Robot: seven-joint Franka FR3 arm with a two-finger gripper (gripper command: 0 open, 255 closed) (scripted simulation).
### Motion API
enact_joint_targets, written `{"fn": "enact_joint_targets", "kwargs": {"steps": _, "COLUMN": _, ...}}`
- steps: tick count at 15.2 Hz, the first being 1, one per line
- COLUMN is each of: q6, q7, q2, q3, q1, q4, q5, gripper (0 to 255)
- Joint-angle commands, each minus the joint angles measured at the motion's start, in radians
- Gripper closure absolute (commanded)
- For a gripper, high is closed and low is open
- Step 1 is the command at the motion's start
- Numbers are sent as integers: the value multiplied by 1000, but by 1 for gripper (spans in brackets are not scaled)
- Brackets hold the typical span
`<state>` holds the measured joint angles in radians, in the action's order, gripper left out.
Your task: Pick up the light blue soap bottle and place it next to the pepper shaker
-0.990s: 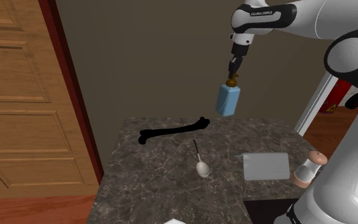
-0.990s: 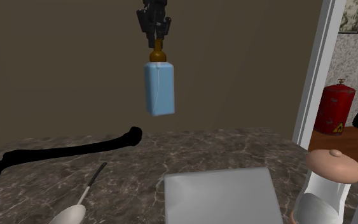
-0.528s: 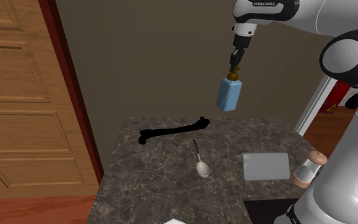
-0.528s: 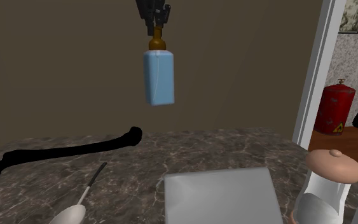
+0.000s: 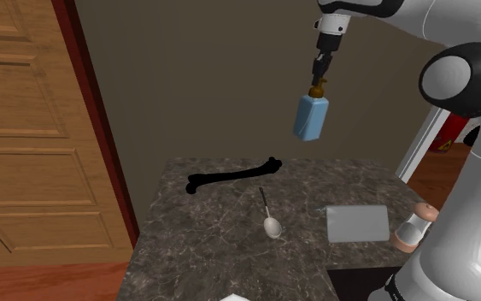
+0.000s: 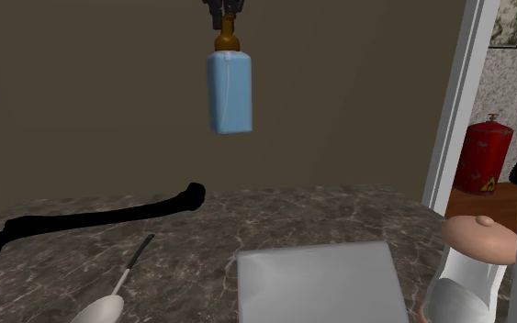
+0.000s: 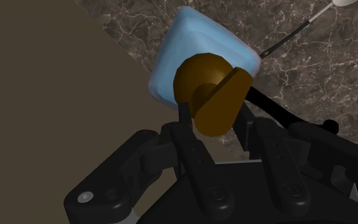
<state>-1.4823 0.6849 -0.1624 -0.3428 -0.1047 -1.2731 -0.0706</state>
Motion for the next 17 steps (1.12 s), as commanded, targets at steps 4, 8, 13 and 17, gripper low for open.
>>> {"fn": "enact_joint_targets", "kwargs": {"steps": 4, "q6": 90, "q7": 7, "q2": -49, "q3": -4, "q1": -16, "q4": 136, "q5": -19, "gripper": 255}}
{"fn": "enact_joint_targets", "kwargs": {"steps": 8, "q6": 66, "q7": 23, "q2": 78, "q3": -12, "q1": -7, "q4": -8, "q5": 23, "gripper": 255}}
{"fn": "enact_joint_targets", "kwargs": {"steps": 13, "q6": 49, "q7": 49, "q2": 265, "q3": -20, "q1": -13, "q4": -201, "q5": 89, "gripper": 255}}
{"fn": "enact_joint_targets", "kwargs": {"steps": 17, "q6": 58, "q7": 76, "q2": 396, "q3": -27, "q1": -30, "q4": -314, "q5": 136, "gripper": 255}}
